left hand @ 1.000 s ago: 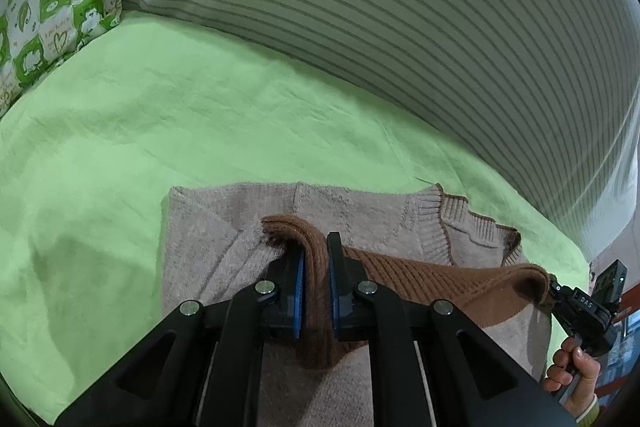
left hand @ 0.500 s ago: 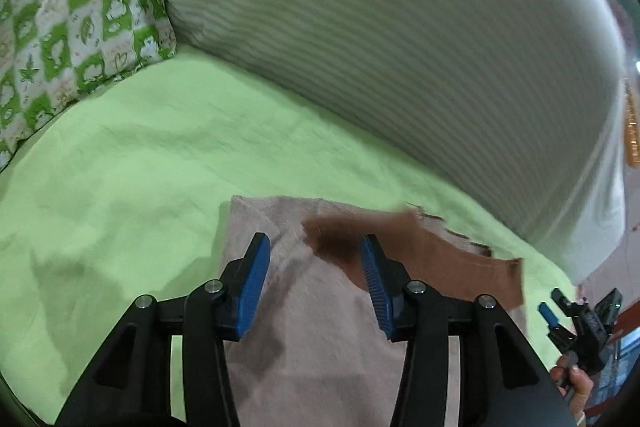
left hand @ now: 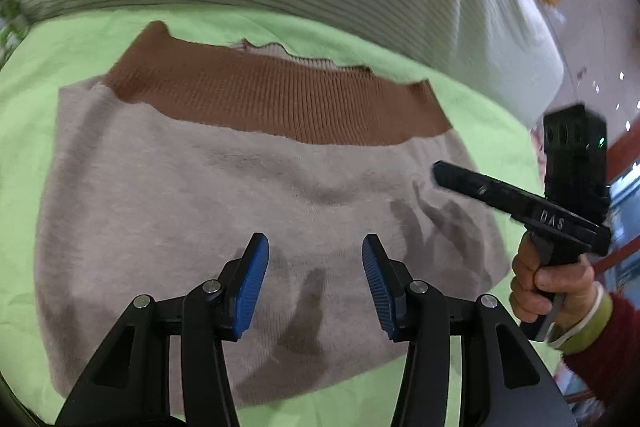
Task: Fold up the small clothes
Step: 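Lower the hem onto the collar and open both grippers, then smooth the folded sweater with both grippers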
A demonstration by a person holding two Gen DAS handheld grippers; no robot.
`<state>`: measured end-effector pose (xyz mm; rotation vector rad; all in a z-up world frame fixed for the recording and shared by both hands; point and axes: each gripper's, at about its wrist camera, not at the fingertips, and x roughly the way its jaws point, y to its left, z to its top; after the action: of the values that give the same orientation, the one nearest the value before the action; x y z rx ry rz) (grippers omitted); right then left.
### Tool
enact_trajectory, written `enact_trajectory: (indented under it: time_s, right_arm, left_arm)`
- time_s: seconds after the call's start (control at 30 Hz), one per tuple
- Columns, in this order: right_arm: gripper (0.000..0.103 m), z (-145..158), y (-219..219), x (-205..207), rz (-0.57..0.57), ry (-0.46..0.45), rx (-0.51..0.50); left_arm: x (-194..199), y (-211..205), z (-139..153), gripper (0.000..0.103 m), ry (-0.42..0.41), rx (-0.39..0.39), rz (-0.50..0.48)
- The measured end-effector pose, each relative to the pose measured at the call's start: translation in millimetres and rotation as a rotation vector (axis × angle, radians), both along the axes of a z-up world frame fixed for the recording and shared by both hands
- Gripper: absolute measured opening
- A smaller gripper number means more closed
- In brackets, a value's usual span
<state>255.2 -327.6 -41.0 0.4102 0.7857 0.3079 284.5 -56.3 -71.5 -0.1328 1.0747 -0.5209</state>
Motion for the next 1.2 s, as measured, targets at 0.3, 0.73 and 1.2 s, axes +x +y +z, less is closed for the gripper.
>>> enact_trajectory:
  time_s: [0.3, 0.73, 1.2]
  right_arm:
    - [0.013, -33, 4, 51, -0.035, 0.09, -0.126]
    - [0.012, -12, -57, 47, -0.302, 0.041, -0.063]
    - [0.012, -42, -3, -18, -0.206, 0.106, -0.03]
  left_arm:
    - [63, 2, -25, 0.048, -0.008, 0.125, 0.112]
    - [71, 66, -15, 0.043, -0.026, 0.084, 0.293]
    - [-36, 123, -19, 0.057, 0.025, 0.115, 0.451]
